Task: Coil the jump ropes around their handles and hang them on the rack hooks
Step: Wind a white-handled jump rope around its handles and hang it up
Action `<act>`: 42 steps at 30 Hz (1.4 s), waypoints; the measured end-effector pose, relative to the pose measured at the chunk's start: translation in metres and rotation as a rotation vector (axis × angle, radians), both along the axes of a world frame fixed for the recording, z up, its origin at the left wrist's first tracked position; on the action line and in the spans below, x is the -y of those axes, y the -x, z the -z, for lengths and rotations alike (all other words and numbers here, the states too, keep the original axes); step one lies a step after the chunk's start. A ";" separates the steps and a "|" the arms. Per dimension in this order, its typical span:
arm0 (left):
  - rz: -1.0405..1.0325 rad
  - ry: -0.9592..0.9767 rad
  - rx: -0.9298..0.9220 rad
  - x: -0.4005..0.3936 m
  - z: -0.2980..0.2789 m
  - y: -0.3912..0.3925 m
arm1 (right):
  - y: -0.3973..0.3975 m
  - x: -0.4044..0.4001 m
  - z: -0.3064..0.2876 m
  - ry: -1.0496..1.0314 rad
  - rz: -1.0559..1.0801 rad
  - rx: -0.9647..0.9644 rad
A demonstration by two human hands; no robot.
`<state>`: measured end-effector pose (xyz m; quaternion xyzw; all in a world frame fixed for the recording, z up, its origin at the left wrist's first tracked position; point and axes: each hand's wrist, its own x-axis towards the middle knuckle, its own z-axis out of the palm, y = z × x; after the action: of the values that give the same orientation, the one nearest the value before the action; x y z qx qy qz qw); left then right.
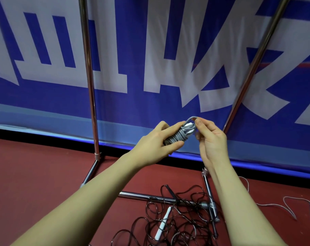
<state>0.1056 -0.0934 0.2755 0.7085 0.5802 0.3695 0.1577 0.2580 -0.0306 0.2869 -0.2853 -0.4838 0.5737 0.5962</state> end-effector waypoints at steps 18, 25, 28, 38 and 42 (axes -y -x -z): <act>-0.142 -0.132 0.026 0.002 -0.001 -0.024 | -0.001 0.003 -0.002 -0.270 0.164 0.297; -0.070 -0.090 -0.054 0.006 -0.002 -0.027 | 0.000 0.001 0.004 -0.320 0.170 0.390; -0.109 -0.109 -0.077 0.004 0.000 -0.027 | -0.002 -0.002 0.003 -0.314 0.208 0.392; -0.180 -0.130 -0.182 -0.003 0.006 -0.024 | 0.001 0.004 0.003 -0.203 0.157 0.324; -0.182 -0.155 -0.176 -0.003 0.006 -0.026 | 0.001 0.009 -0.001 -0.226 0.117 0.279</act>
<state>0.1315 -0.0907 0.2697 0.6927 0.6232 0.3626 0.0169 0.2568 -0.0397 0.2883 -0.3208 -0.6057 0.4350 0.5840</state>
